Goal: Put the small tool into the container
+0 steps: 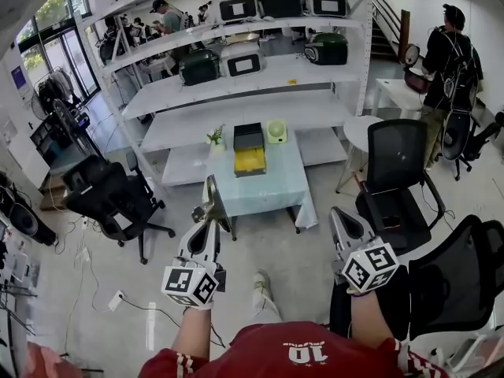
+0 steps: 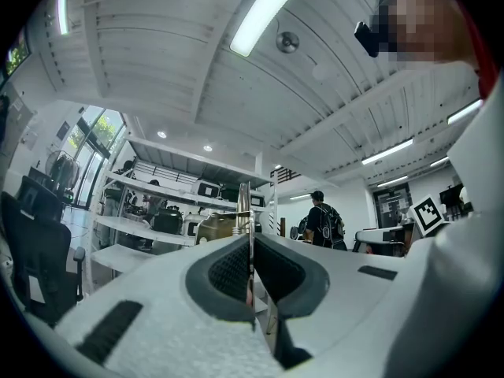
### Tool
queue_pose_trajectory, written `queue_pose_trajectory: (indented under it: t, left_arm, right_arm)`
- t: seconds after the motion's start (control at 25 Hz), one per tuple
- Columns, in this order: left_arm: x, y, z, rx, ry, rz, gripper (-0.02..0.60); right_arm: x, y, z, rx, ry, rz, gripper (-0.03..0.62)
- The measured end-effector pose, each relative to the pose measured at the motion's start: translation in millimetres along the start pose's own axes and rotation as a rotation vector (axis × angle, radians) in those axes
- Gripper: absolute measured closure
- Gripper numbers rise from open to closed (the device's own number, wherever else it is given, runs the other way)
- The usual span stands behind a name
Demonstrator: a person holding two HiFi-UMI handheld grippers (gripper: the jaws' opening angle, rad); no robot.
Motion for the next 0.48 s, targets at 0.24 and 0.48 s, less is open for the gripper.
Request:
queue_pose_trajectory:
  t: [0.24,0.48]
  left_arm:
    - [-1.8,-15.1,4.3,0.02,0.002,-0.007,0.575]
    - [-0.8,-37.0,22.8,0.036,0.01,-0.017,0.575]
  right_arm:
    - [-1.0,5.0,14.2,-0.023,0.014,-0.024,0.589]
    - [-1.8,16.4,43.2,-0.042,0.02,-0.027,0.589]
Point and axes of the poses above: the fingertips, and each gripper's own axes: z forward along the fingers, y to its right, x out of its top, the point moved 5 cm from there along -z, backward along the fingers, and after that the axes turned 11 degrees about -z, right-handed, at the moved point
